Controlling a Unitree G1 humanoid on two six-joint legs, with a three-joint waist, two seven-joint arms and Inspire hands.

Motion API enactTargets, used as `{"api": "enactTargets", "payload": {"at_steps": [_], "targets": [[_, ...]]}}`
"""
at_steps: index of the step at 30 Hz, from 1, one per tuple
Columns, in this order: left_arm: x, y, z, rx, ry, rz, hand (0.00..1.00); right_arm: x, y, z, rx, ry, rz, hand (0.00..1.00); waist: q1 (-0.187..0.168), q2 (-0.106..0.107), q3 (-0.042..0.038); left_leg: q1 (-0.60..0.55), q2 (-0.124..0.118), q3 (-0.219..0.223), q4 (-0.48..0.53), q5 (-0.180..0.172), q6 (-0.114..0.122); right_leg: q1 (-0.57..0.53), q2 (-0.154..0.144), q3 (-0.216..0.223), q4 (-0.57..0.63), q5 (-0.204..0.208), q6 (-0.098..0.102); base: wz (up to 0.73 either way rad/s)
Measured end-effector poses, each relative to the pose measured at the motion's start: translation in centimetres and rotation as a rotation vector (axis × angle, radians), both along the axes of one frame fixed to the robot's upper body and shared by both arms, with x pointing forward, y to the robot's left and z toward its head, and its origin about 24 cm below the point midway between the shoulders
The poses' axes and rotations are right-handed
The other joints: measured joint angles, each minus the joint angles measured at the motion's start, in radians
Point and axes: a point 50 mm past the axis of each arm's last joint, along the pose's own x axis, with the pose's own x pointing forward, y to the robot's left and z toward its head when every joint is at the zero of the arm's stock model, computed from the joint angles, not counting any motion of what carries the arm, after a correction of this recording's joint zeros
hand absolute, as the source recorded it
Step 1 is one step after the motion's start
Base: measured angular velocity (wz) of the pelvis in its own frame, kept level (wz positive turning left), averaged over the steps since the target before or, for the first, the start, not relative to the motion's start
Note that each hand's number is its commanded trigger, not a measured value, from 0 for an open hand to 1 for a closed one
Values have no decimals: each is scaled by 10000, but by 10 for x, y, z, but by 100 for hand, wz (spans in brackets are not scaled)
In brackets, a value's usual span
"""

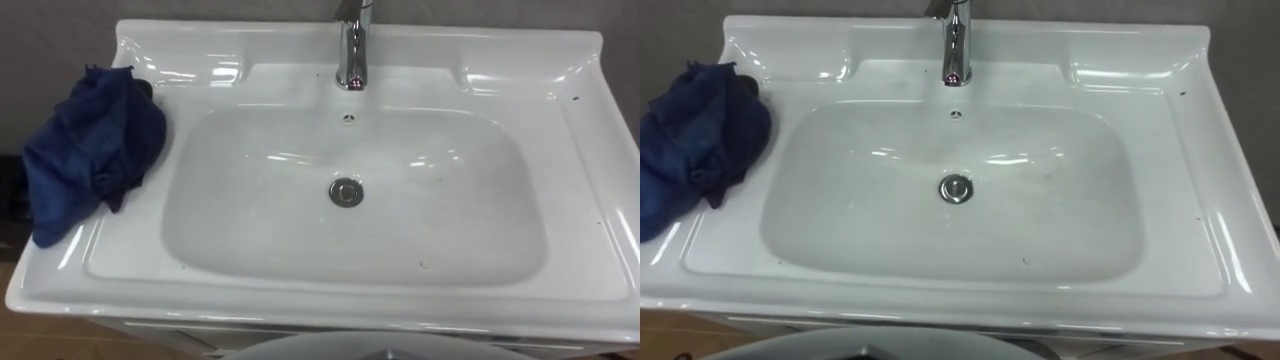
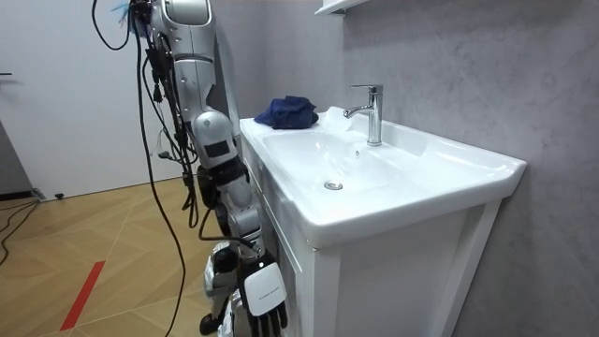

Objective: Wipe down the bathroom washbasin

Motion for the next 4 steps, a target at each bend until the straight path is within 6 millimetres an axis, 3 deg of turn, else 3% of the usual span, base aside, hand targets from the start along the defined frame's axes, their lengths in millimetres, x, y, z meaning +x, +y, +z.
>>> {"api": "enactTargets", "payload": {"at_steps": [4], "targets": [[2,0,0,-10,-36,-53,0,4,1,0,22,-69,93,0,-12,-1,0,0,0,3,1,-1,2,-5,2,8,-6,0,0,0]]}}
